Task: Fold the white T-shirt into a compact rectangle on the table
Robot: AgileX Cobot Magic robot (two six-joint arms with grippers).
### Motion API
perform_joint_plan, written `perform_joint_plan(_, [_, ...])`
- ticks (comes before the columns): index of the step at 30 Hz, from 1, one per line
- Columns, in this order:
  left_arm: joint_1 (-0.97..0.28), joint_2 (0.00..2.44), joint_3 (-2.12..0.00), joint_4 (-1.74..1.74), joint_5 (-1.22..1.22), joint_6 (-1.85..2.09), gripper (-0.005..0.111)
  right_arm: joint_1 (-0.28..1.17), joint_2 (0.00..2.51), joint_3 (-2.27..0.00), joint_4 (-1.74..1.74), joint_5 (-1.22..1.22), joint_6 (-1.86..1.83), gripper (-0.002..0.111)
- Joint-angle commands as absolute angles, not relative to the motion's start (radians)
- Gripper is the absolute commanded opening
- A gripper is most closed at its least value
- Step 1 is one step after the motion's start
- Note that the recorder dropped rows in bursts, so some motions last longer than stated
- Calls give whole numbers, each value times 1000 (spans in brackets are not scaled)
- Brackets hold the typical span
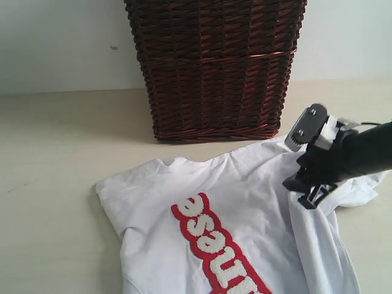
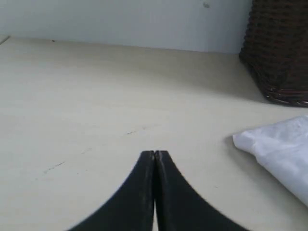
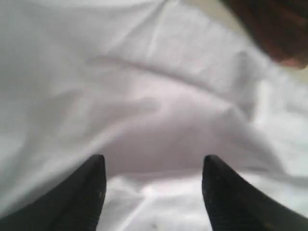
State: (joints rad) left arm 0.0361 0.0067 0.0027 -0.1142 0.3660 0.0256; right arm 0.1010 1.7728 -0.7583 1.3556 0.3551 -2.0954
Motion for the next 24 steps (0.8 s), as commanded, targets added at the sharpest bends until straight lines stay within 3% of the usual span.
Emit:
perform_joint_plan(1, [38,0,0,-117,359,22,0,18,1606,-767,1308,340,-2092,58])
perform_joint_plan(8, [38,0,0,-117,359,22,0,-284,1576,-767,742,499,-1678,57])
perform_joint_plan(11, [38,0,0,-117,359,22,0,-364,1641,-767,733,583,-1684,55])
perform_joint_plan(24, [38,0,0,-117,359,22,0,-385,1886,-848,1059,659,-1908,55])
